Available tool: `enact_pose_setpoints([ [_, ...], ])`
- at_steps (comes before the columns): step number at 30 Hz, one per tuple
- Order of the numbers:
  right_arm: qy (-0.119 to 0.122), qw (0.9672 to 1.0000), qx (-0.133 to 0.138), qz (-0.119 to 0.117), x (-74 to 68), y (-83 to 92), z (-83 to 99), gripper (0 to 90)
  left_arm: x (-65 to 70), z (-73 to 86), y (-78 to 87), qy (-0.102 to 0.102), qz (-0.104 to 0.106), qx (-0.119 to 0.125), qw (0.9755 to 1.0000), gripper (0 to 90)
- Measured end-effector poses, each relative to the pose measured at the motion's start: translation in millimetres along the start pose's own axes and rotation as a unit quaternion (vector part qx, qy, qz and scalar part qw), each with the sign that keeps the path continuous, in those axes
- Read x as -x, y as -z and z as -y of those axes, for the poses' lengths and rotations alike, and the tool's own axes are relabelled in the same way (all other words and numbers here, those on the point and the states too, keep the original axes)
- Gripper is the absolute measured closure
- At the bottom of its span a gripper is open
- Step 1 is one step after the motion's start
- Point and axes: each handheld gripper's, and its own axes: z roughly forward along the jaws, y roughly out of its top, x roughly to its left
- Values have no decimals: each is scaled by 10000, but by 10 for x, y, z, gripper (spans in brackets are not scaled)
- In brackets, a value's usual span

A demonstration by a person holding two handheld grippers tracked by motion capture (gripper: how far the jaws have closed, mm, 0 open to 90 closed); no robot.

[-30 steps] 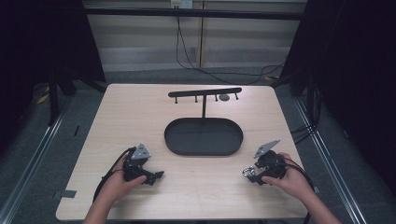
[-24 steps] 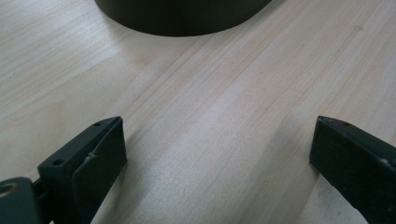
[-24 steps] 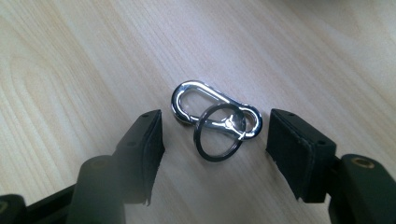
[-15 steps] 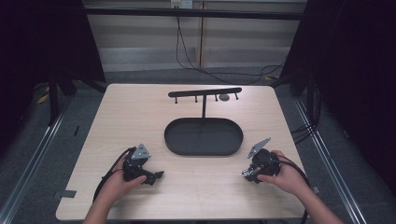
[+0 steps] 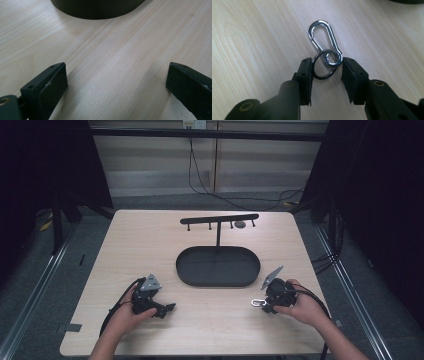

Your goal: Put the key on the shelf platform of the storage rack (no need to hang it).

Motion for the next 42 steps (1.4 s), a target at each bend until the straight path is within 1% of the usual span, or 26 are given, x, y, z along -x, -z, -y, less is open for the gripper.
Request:
enact_pose_setpoints([
  [1,23,10000,-3,-28,5,1,-1,705,0,0,0,1,0,0,10000,34],
  [2,-29,10000,-1,-72,5,2,-7,715,0,0,0,0,1,0,10000,35],
  [4,-22,10000,-2,-77,10,1,-8,721,0,0,0,1,-1,1,10000,34],
  [5,-58,9999,-15,-112,12,2,-9,755,0,0,0,1,1,1,10000,34],
  [6,-74,9999,-32,-149,12,11,-11,842,0,0,0,-1,2,0,10000,35],
  [7,-26,9999,-66,-115,15,7,-11,855,1,0,0,1,1,0,10000,34],
  [8,-90,9998,-105,-130,11,8,-10,882,0,0,0,-2,1,0,10000,34],
  [13,-97,9998,-136,-147,11,10,-11,895,0,0,0,-1,2,0,10000,34],
  [14,-59,9998,-119,-135,18,8,-10,896,0,0,0,-1,2,-1,10000,34],
  [16,-174,9996,-119,-194,21,30,-14,898,0,0,0,0,2,0,10000,34],
  [18,-131,9997,-122,-156,30,45,-17,899,0,0,0,-2,1,0,10000,34],
  [19,-180,9997,-89,-144,36,97,-31,899,0,0,0,-3,1,-1,10000,34],
  [21,-178,9997,-61,-134,42,119,-36,900,0,0,0,0,1,1,10000,34],
  [22,-243,9996,-37,-143,47,174,-56,900,0,0,0,-2,2,-1,10000,34],
  [23,-208,9997,-13,-126,56,189,-63,900,0,0,0,-3,2,-1,10000,34],
  [26,-223,9996,53,-133,72,263,-93,900,0,0,0,-1,1,0,10000,34],
  [27,-241,9996,87,-103,77,302,-108,900,0,0,0,-2,2,-1,10000,34],
  [28,-264,9995,79,-123,78,332,-122,900,0,0,0,0,1,1,10000,34],
  [30,-226,9996,89,-114,84,373,-146,900,0,0,0,-2,1,-1,10000,34],
  [32,-210,9997,19,-100,84,421,-183,900,0,0,0,-1,1,0,10000,34],
  [35,-191,9998,-11,-78,88,458,-211,900,0,0,0,-1,1,0,10000,34],
  [36,-155,9999,-38,-46,93,488,-232,900,0,0,0,-1,1,-1,10000,34],
  [38,-169,9998,-40,-45,103,536,-271,900,0,0,0,-2,2,-1,10000,34],
  [41,-158,9999,-35,-41,110,560,-300,900,0,0,0,-2,1,0,10000,34],
  [42,-122,9999,-15,-25,121,574,-335,900,0,0,0,-1,1,0,10000,34],
])
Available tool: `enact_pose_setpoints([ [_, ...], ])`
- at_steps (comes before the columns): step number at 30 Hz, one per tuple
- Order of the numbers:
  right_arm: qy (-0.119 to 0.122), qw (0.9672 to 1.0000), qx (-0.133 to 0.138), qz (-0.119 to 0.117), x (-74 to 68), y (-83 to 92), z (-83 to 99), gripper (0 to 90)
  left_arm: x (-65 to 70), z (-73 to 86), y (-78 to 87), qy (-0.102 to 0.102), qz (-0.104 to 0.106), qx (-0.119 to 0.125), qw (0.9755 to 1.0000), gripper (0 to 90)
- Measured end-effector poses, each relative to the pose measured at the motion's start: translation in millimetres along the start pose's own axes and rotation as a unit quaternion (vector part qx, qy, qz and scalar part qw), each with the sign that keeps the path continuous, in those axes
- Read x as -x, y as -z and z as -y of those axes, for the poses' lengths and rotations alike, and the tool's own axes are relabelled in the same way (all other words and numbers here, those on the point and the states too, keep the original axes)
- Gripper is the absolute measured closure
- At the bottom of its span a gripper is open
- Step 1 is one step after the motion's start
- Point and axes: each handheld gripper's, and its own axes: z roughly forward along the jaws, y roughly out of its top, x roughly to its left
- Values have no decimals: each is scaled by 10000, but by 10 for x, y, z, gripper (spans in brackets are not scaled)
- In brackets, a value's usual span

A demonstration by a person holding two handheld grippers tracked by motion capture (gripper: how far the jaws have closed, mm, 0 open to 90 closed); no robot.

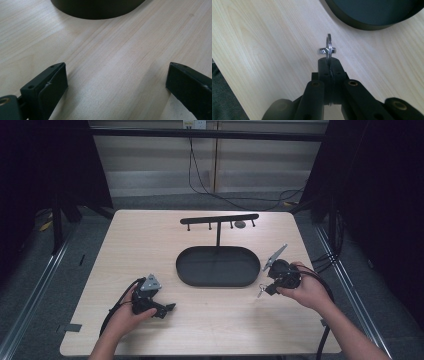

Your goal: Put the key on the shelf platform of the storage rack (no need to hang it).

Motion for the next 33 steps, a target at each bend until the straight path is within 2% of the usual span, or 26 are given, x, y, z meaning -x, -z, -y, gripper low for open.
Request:
enact_pose_setpoints([
  [12,-33,10000,-86,32,39,75,-164,900,0,0,0,-1,0,0,10000,34],
  [13,37,10000,-68,37,51,77,-172,900,0,0,0,-2,1,-2,10000,34],
  [17,-13,10000,-11,25,66,115,-221,900,0,0,0,0,2,-1,10000,34],
  [21,-21,10000,-65,69,63,132,-263,900,0,0,0,-2,1,0,10000,34],
  [33,43,9998,141,123,77,195,-418,900,0,0,0,-3,2,-2,10000,34],
])
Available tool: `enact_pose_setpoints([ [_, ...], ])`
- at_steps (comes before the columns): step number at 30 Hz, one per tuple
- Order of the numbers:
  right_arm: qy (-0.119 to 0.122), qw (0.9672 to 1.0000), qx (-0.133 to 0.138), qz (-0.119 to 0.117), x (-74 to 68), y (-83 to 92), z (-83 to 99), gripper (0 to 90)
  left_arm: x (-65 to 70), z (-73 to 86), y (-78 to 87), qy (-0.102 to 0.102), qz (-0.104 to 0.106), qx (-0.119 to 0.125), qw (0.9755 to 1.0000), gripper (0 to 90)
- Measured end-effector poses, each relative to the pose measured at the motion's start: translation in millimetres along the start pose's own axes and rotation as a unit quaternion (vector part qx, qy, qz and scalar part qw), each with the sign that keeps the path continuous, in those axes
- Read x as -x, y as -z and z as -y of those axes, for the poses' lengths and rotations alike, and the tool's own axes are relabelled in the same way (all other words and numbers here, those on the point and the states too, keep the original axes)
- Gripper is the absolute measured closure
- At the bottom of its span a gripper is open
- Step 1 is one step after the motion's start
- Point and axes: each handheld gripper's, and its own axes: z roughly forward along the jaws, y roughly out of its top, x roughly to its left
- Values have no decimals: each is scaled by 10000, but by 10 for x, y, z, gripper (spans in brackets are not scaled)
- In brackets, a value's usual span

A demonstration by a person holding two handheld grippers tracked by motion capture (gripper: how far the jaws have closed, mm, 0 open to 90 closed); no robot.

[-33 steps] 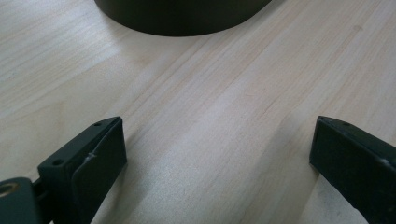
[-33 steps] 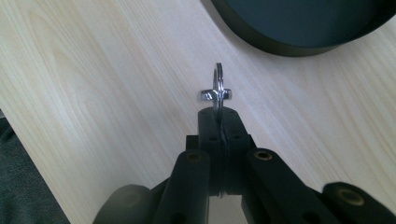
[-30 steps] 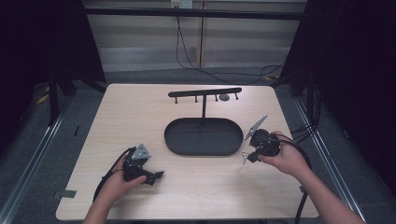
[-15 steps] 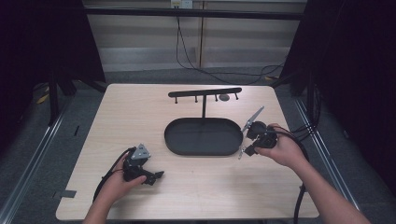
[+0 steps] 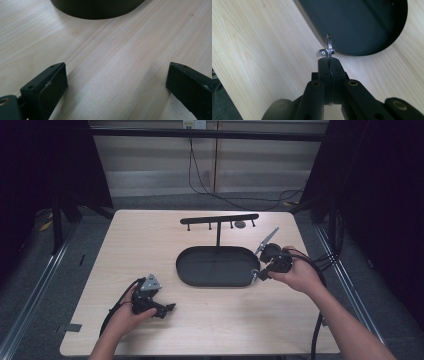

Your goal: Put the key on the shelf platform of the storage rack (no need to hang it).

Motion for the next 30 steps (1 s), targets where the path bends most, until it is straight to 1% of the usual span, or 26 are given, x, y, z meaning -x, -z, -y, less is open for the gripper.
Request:
enact_pose_setpoints([
  [3,-55,10000,-18,-27,-11,9,-29,900,0,0,0,-1,1,-1,10000,34],
  [4,47,10000,9,5,-6,9,-59,900,0,0,0,-1,1,-1,10000,34],
  [5,-6,10000,-20,14,-16,17,-74,900,0,0,0,-2,0,0,10000,34],
  [7,2,10000,13,21,-16,16,-89,900,0,0,0,-1,2,0,10000,34],
  [8,44,10000,20,4,-13,15,-108,900,0,0,0,-1,2,0,10000,34],
  [10,-43,10000,13,-6,-30,15,-145,900,0,0,0,0,2,-1,10000,34],
  [12,37,10000,20,17,-22,8,-179,900,0,0,0,-1,1,0,10000,34],
  [14,13,10000,48,15,-19,13,-208,900,0,0,0,-1,1,0,10000,34],
  [18,40,9999,109,62,-4,27,-252,900,0,0,0,0,1,1,10000,33],
  [19,-35,9999,128,74,-4,35,-284,900,0,0,0,-1,2,-1,10000,34],
  [22,-2,9998,155,88,9,32,-310,900,0,0,0,-1,3,0,10000,34],
  [23,-46,9998,154,121,9,26,-334,900,1,0,0,1,3,0,10000,33],
  [25,-17,9998,192,105,18,16,-341,900,0,0,0,-2,4,-1,10000,33],
  [26,-50,9997,201,139,17,10,-354,900,0,0,0,-2,3,-1,10000,33],
  [30,-86,9997,216,121,48,-17,-374,900,0,0,0,0,4,-1,10000,33],
])
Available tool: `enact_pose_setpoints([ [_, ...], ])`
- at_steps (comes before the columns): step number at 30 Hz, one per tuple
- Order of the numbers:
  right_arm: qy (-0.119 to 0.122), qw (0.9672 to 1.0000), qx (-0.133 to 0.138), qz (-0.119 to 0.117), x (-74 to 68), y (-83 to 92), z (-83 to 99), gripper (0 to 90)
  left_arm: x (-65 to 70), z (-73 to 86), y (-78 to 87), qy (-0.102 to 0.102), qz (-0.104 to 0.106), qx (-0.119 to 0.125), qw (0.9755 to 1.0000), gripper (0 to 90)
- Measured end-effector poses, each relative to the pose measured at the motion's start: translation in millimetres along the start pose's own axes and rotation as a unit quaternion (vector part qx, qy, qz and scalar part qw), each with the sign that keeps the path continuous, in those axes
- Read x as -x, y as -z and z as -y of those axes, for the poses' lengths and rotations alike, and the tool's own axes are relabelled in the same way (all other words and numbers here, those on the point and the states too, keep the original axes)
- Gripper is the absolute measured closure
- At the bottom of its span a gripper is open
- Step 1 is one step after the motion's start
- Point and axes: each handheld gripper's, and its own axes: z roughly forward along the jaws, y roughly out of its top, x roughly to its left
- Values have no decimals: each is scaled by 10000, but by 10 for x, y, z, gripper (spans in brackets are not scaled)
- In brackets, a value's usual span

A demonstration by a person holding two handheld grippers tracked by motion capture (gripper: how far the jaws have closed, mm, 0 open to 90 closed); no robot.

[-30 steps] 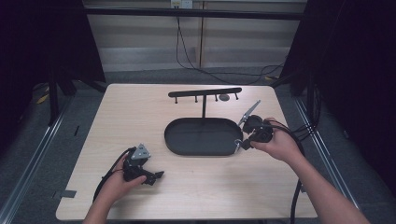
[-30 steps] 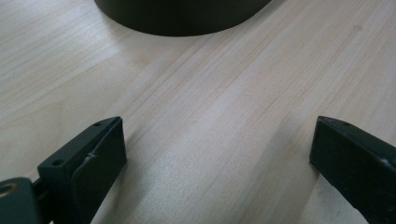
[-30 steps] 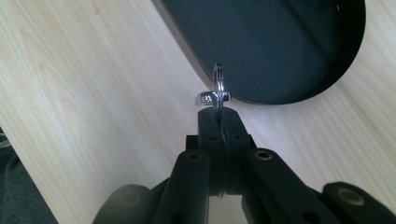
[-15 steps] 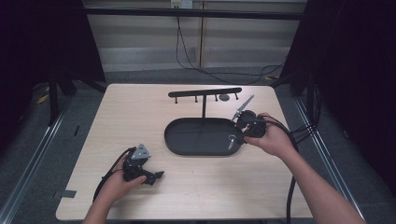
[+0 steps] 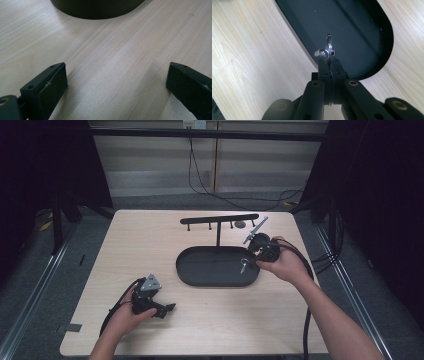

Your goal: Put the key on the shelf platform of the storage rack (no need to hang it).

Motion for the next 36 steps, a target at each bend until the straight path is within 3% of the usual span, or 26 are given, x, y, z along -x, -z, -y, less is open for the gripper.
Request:
enact_pose_setpoints([
  [36,-440,9988,58,221,204,-261,-135,899,0,0,0,0,-1,1,10000,33],
])
